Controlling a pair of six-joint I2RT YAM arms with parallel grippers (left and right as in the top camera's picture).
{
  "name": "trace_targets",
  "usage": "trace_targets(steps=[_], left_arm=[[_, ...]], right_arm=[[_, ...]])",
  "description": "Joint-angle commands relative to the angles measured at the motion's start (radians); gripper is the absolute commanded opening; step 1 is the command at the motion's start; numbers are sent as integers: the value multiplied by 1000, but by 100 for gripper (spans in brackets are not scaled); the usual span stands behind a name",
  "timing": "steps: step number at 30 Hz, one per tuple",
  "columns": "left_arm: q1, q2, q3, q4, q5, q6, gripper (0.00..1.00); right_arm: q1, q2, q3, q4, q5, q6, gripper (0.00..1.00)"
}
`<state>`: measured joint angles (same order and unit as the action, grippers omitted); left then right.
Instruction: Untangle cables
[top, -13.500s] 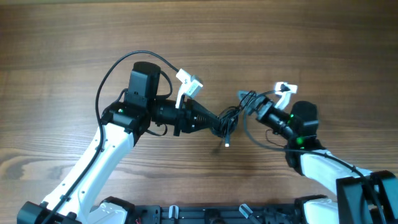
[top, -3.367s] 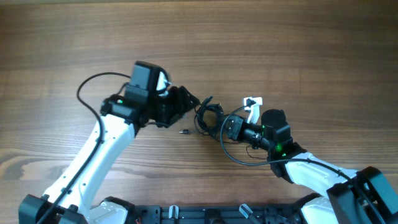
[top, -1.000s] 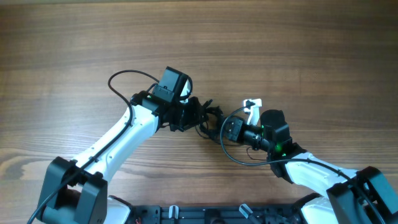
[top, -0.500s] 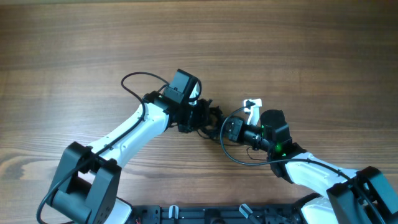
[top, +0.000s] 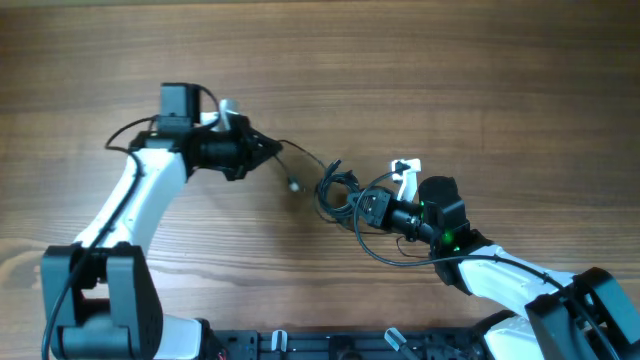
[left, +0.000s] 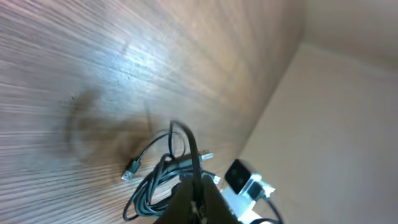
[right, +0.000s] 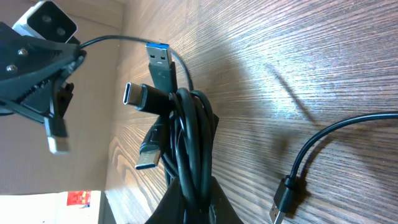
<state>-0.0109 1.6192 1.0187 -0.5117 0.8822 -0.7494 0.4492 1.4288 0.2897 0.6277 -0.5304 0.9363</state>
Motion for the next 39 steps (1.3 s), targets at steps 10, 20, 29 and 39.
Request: trace_targets(steps=[10,20,29,39], left_arm=[[-16,-20,23,-148,-218,71,97],[-247,-20,23,-151,-169,263,94],[-101,-53,45,-127,-75,263,100],[-229,-227,51,21,31,270,86]], right_arm=[[2,2,3,40,-2,25,4],[2,2,3,88,35,156,4],[-183,2,3,479,-274,405,6],[-187,2,3,472,-260,739,7]])
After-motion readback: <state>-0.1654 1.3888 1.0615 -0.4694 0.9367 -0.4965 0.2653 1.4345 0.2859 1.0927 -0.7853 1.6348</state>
